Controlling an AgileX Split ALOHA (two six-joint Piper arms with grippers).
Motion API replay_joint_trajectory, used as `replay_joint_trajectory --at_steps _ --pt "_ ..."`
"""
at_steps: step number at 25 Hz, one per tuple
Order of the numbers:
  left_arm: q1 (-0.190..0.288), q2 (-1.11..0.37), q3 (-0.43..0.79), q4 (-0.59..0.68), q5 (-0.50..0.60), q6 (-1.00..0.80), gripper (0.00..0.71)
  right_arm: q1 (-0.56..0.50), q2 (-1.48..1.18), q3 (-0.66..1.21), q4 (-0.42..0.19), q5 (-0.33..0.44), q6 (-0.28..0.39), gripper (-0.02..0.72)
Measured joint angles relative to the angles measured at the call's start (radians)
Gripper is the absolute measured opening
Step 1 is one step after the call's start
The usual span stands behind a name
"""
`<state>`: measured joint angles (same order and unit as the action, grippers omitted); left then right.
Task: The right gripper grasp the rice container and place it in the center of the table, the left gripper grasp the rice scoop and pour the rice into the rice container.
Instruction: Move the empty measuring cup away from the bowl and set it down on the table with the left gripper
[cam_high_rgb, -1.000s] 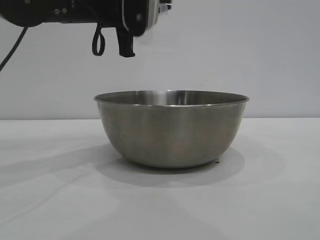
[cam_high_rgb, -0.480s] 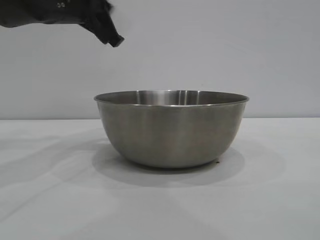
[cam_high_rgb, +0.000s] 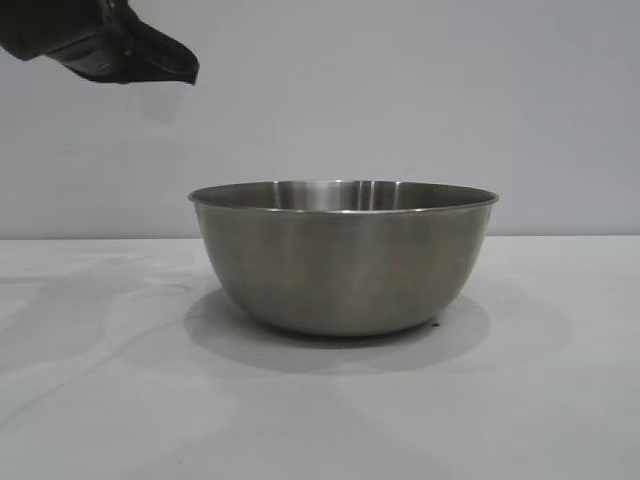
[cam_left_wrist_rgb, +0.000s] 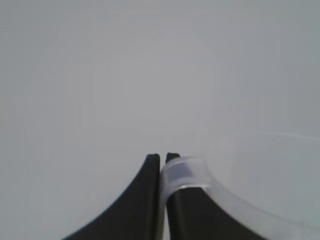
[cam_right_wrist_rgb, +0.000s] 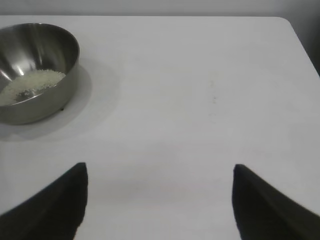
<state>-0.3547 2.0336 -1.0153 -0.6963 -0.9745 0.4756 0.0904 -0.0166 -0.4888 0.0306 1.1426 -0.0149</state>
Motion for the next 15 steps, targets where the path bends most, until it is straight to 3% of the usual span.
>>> replay_joint_trajectory --at_steps 8,12,15 --pt "0.039 0.000 0.176 0.280 0.000 -0.243 0.000 0.000 0.000 0.000 0.000 0.000 0.000 0.543" --pt "0.039 0.000 0.257 0.331 -0.038 -0.317 0.000 0.000 0.000 0.000 0.000 0.000 0.000 0.543" --pt "0.039 0.020 0.315 0.338 -0.137 -0.401 0.000 0.000 0.000 0.000 0.000 0.000 0.000 0.543"
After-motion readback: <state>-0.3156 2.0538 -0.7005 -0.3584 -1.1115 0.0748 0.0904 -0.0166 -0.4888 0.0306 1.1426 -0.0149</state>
